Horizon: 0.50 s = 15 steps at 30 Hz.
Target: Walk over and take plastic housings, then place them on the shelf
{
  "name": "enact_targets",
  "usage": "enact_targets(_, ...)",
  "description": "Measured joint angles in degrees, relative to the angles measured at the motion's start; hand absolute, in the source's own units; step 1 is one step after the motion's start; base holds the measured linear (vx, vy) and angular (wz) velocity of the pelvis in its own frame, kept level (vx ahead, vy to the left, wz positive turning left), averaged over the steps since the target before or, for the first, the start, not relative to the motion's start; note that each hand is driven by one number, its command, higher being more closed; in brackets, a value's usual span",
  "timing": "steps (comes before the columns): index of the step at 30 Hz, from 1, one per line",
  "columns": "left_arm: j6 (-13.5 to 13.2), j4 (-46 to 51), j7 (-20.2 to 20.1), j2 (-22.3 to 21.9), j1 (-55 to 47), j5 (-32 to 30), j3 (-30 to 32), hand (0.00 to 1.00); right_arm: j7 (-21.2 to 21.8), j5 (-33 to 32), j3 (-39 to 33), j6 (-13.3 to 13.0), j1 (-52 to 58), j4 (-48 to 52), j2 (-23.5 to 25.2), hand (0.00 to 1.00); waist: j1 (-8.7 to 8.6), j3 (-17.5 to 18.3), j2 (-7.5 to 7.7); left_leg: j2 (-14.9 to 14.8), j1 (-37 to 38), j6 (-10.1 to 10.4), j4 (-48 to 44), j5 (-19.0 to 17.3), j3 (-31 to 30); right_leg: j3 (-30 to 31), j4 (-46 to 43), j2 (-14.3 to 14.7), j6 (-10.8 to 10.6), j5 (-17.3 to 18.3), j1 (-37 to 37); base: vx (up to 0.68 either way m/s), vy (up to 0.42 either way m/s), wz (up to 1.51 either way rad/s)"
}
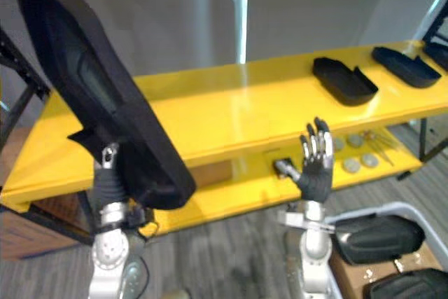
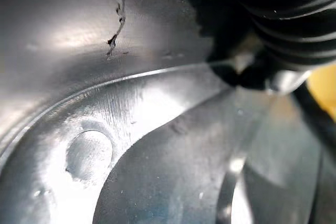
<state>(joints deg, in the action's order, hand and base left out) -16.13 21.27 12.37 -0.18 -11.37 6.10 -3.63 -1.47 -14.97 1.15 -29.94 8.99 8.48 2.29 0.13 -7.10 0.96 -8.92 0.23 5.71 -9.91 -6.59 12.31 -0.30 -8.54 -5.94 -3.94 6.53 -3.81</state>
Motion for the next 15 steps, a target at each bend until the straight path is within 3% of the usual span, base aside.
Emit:
enact_targets(3, 0.0, 0.0, -0.2, 0.8, 0.1, -0.6, 0.1, 1.0, 0.0, -0.4, 0.5, -0.1, 1.4, 0.0, 1.7, 0.0, -0.88, 1.4, 2.19, 2.5, 2.0, -0.4, 3.0, 0.1, 2.7, 1.0, 0.5, -2.1, -0.7, -0.4, 0.7, 0.03, 0.16, -0.28)
enact_targets(7, 0.7, 0.0, -0.2, 1.0, 0.2, -2.5, 0.2, 1.0, -0.1, 0.0, 1.6, -0.1, 1.7, 0.0, 1.7, 0.0, -0.91, 1.9, 2.9, 3.0, 3.5, -0.7, 3.5, 0.4, 5.6, 2.0, 2.0, -2.7, -2.7, -1.7, 0.5, 0.06, 0.058, -0.34)
enact_targets(10, 5.2, -0.4, -0.4, 1.0, 1.5, -4.0, 0.1, 1.0, -0.1, 0.0, 1.9, 0.2, 2.2, -0.1, 1.7, 0.0, -1.55, 2.0, 2.34, 3.0, 3.7, -0.7, 3.8, 0.5, 6.0, 2.0, 3.0, -2.6, -3.3, -2.2, 0.5, 0.05, -0.003, -0.1)
enact_targets(12, 9.1, -3.7, -0.3, 1.0, 4.2, -3.7, 0.1, 1.0, -0.1, 0.0, 1.9, 1.5, 2.5, -0.4, 1.7, 0.0, -2.51, 2.5, 0.87, 2.9, 3.9, -0.4, 4.7, 0.8, 6.4, 2.0, 3.3, -2.3, -3.2, -2.5, 0.6, 0.03, -0.013, -0.03)
enact_targets(15, 14.8, -9.9, 0.2, 1.6, 9.0, -3.7, 0.1, 1.0, 0.2, 0.0, 1.9, 2.7, 3.1, -0.7, 1.5, 0.0, -2.76, 3.0, 0.01, 2.3, 5.9, 0.1, 6.4, 1.3, 7.7, 2.2, 3.4, -1.2, -2.5, -3.1, 0.3, 0.04, -0.027, -0.23)
